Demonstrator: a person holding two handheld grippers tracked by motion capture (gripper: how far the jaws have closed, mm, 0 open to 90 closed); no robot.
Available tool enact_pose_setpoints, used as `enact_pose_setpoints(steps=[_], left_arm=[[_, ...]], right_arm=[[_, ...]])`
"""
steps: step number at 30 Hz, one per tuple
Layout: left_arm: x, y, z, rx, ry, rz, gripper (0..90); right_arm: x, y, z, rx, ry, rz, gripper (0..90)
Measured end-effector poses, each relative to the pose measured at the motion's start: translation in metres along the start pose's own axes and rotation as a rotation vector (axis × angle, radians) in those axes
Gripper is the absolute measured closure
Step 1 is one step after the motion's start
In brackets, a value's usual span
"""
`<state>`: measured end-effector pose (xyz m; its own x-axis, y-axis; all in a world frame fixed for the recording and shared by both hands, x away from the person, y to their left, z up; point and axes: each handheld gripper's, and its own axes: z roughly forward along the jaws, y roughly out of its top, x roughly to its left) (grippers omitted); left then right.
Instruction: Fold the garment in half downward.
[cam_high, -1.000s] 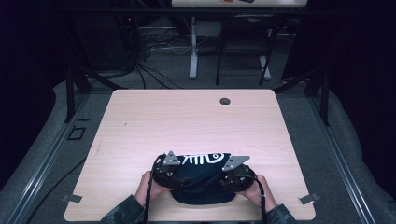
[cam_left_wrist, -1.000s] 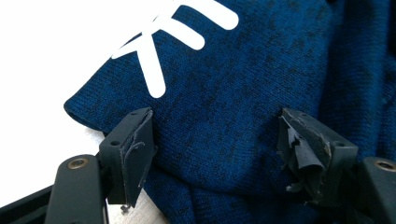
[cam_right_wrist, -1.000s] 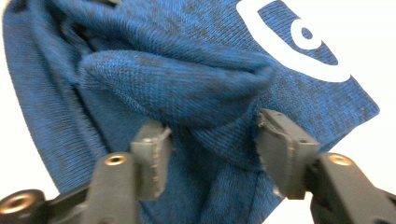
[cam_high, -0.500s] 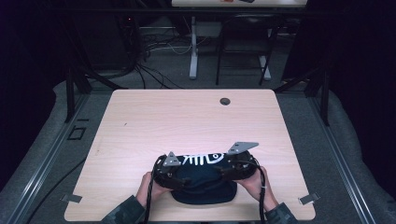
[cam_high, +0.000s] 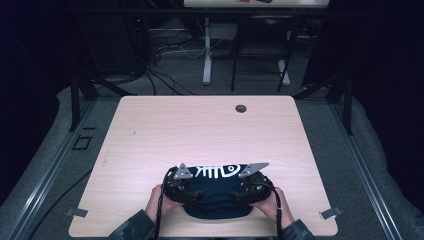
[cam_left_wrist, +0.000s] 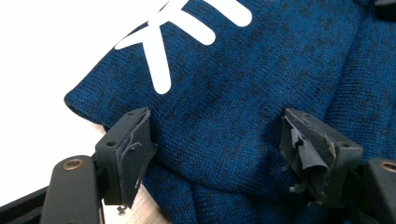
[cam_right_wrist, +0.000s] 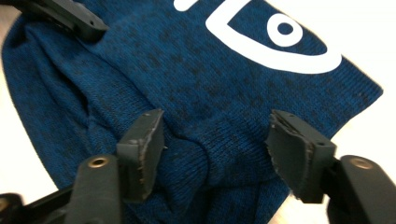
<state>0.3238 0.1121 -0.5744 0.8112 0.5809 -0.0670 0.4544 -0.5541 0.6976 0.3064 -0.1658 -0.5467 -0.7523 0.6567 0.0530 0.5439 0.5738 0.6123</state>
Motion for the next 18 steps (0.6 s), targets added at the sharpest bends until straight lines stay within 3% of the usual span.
enact_pose_setpoints(steps=[2, 6, 12, 18], left_arm=[[0.001, 0.0, 0.001, 0.014, 0.006, -0.001, 22.8], [0.004, -0.001, 0.002, 0.01, -0.007, -0.014, 21.3], [0.005, 0.001, 0.004, 0.016, 0.009, 0.004, 20.6], [0.011, 0.005, 0.007, 0.015, 0.026, -0.004, 19.6]], right_arm=[[0.001, -0.004, 0.003, 0.011, 0.002, -0.007, 33.2], [0.005, -0.008, 0.01, 0.014, -0.037, -0.046, 28.6], [0.003, -0.008, 0.015, 0.004, -0.043, -0.046, 24.7], [-0.002, -0.005, 0.019, -0.004, -0.048, -0.042, 21.8]])
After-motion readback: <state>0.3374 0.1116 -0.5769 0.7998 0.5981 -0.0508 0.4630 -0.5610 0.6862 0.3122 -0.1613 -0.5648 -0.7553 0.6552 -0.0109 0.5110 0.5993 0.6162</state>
